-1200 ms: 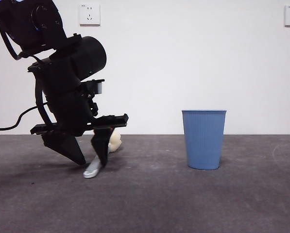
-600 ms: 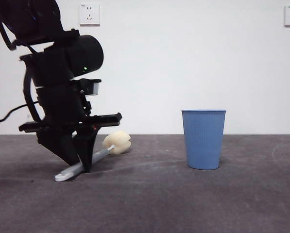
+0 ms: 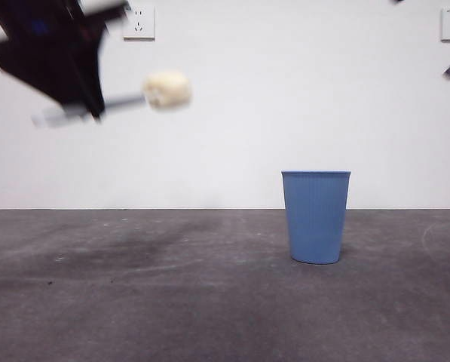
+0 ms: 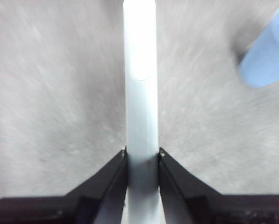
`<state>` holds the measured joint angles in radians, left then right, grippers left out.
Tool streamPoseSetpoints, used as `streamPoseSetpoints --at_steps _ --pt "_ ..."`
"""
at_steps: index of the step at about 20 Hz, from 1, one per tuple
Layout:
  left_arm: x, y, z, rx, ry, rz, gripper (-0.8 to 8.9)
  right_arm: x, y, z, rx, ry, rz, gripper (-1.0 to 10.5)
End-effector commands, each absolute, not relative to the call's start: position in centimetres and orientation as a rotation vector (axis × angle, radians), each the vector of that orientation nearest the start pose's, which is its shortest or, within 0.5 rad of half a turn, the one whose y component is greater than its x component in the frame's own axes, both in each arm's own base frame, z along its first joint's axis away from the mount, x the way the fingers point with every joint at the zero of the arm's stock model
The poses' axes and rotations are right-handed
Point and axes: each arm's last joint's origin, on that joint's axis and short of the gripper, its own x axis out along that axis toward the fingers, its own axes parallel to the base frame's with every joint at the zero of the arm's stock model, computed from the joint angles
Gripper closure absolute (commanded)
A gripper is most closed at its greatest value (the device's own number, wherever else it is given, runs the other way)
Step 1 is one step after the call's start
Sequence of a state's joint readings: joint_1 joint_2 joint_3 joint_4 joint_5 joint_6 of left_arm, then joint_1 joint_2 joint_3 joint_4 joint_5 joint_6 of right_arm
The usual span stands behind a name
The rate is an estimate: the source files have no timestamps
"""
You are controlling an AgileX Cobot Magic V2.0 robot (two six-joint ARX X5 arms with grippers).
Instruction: Pick up the cup brush,pick up the cup,insert the brush into the cup,clean the cup,put the cup brush back,put the cup back to the fixed position on the table
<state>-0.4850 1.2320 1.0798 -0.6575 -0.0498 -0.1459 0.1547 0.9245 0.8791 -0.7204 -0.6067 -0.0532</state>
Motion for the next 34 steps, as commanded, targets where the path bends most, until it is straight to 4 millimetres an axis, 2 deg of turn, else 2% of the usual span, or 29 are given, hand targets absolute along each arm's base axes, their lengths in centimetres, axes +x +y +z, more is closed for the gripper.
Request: streamPoseSetpoints --at_steps 1,4,8,11,19,25,34 --pt "20.1 -10.4 32.1 0.105 0.756 -0.376 8.22 18.0 5.7 27.0 0.126 0.775 0.693 3.8" --pt "17.7 -9.2 33.6 0.109 0.717 -0.385 8.22 18.5 8.0 23.7 0.047 0.723 0.61 3.8" --pt "15.9 -8.2 34.3 0.12 0.703 -0.391 8.22 18.9 10.2 20.5 0.02 0.654 0.523 3.8" --pt "15.3 -7.9 34.4 0.141 0.714 -0.397 8.22 19.8 11.1 18.8 -0.008 0.641 0.466 3.8" --pt "15.0 -7.8 34.2 0.153 0.749 -0.396 8.22 23.7 12.5 14.8 -0.004 0.559 0.43 3.8" --pt "14.9 -7.7 34.0 0.16 0.771 -0.393 8.22 25.5 12.1 13.3 0.001 0.479 0.408 3.8" --pt "14.9 -7.7 34.1 0.158 0.763 -0.393 8.22 26.7 12.4 12.9 -0.048 0.388 0.421 3.8"
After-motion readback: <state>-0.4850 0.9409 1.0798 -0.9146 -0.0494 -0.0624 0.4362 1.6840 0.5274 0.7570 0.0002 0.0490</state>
